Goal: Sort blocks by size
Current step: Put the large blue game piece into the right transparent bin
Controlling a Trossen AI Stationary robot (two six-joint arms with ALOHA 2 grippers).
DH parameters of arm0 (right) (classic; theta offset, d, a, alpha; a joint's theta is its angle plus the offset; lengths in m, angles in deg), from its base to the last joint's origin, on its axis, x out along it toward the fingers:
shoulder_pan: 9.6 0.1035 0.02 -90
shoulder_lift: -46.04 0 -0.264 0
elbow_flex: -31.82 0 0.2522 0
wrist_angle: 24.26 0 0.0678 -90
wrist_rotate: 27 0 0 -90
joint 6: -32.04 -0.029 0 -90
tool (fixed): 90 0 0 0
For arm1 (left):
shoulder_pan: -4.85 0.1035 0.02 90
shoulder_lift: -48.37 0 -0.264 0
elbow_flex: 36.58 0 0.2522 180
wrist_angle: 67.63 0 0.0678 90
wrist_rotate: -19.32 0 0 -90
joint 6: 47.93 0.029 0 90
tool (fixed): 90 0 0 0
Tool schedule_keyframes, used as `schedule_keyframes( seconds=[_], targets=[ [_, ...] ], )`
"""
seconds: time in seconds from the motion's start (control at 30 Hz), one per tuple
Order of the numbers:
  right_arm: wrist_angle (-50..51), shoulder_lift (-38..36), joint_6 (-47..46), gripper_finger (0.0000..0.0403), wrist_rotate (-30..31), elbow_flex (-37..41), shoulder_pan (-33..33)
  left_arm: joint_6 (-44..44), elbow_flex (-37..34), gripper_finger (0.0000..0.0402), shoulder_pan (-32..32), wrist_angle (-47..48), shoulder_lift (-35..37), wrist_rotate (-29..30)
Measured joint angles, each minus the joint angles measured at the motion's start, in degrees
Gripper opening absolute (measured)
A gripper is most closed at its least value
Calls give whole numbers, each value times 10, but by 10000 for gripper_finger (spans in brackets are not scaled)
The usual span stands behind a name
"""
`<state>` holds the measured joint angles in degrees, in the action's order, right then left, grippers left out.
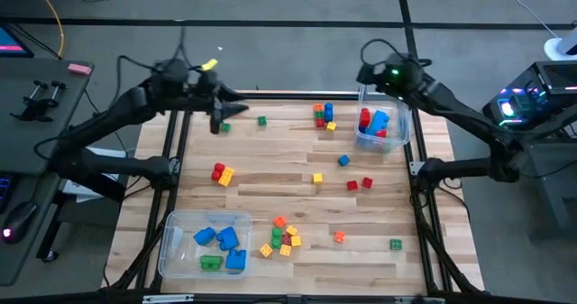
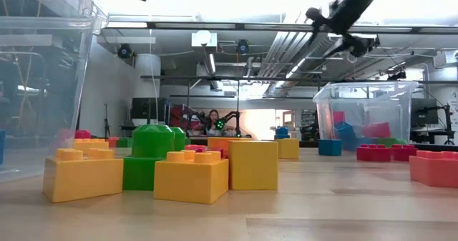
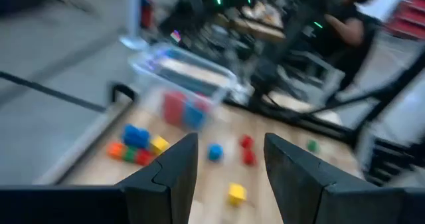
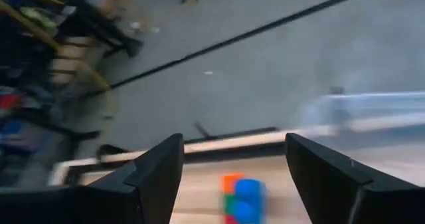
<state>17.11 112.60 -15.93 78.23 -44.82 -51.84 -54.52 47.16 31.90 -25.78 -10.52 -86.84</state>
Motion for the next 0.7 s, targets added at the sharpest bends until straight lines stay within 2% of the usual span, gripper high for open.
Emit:
schedule_keyframes(
  seconds=[0.1,0.23,0.5,0.7],
  targets=[
    [21,73,1,260,-35,-34,10,14,0,161,5,-6,22,33],
    [68,184,41,260,-64,-106,37,17,0,161,8,-9,30,37],
    [165,367,103,261,-63,-277,58,6,0,161,8,47,18,38],
    [240,464,127,261,-28,-365,57,2,0,161,7,70,15,38]
  ],
)
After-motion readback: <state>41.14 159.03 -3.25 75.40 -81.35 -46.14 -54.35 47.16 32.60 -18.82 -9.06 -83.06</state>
